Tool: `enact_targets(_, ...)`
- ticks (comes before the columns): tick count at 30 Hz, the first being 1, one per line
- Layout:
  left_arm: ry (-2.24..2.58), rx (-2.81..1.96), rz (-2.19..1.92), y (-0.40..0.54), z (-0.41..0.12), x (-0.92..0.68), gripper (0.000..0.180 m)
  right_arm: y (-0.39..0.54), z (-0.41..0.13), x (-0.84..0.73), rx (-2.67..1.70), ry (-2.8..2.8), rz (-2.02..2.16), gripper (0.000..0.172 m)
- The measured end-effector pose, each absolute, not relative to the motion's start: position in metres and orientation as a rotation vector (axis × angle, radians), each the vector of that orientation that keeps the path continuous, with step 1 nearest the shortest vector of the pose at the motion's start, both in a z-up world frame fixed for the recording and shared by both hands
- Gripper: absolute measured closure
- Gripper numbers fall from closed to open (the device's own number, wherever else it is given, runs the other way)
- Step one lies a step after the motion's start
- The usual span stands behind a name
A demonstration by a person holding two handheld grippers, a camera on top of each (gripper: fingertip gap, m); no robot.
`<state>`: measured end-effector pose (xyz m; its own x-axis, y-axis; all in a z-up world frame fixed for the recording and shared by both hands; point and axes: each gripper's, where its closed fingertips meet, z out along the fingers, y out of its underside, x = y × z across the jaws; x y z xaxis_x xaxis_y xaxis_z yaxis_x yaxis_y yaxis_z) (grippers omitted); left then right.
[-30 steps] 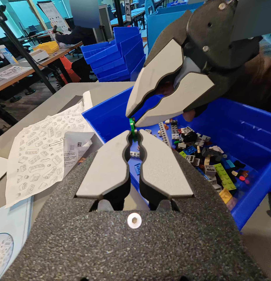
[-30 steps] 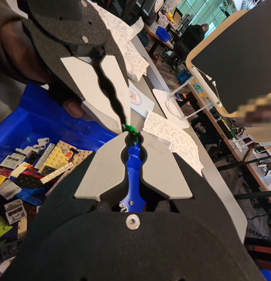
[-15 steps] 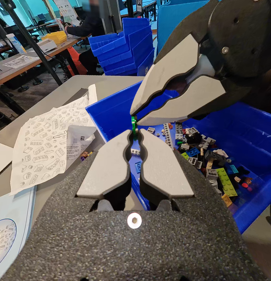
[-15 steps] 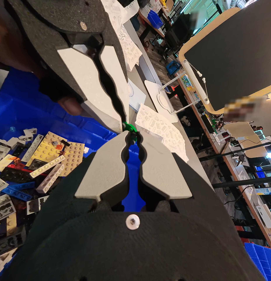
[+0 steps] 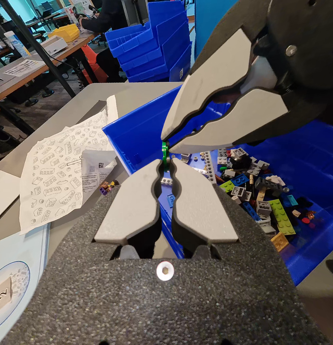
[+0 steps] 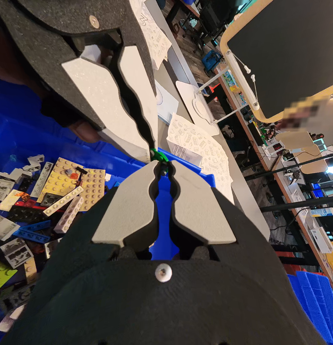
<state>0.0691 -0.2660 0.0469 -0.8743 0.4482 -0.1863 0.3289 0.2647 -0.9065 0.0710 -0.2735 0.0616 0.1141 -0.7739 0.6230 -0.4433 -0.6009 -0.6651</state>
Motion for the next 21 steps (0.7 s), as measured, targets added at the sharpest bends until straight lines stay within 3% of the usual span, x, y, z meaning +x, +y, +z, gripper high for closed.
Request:
enact_targets(6, -2.499, -0.772, 1.651, -0.266, 0.041, 0.083, 0.174, -0.307, 0.059, 0.053, -2.09, 1.393, -1.502, 0.172)
enact_targets(13, -2.46, -0.811, 1.608, -0.264, 0.04, 0.074, 0.175, -0.279, 0.055, 0.062, -2.161, 1.148, -1.524, 0.172)
enact_targets(16, -2.454, -0.853, 1.608, -0.263, 0.04, 0.071, 0.175, -0.273, 0.057, 0.065, -2.154, 1.098, -1.544, 0.162)
enact_targets(21, -2.474, -0.969, 1.641, -0.261, 0.039, 0.069, 0.174, -0.269, 0.051, 0.068, -2.205, 1.057, -1.561, 0.163)
